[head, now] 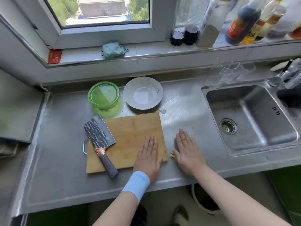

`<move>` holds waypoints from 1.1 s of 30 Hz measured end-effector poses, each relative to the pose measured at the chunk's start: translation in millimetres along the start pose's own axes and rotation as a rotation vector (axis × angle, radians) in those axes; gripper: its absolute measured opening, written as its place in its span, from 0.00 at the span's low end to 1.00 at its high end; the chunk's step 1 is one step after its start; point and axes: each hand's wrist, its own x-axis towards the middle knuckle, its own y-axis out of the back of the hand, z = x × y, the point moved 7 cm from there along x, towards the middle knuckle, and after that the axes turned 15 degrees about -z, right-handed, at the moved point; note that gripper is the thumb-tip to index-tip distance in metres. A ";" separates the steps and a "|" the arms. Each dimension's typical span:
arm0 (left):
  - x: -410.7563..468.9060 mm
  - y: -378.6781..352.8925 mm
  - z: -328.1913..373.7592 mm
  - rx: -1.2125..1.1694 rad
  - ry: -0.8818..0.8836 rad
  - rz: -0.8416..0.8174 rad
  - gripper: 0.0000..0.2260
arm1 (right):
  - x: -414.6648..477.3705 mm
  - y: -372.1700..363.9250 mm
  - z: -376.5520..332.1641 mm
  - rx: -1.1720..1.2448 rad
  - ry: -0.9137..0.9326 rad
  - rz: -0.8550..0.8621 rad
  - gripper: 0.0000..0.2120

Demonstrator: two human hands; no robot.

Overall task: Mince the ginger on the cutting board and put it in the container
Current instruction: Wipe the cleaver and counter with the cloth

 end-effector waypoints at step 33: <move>-67.0 -73.1 86.2 -0.177 0.235 0.138 0.27 | -44.8 -33.3 -11.5 -0.107 0.424 -0.037 0.37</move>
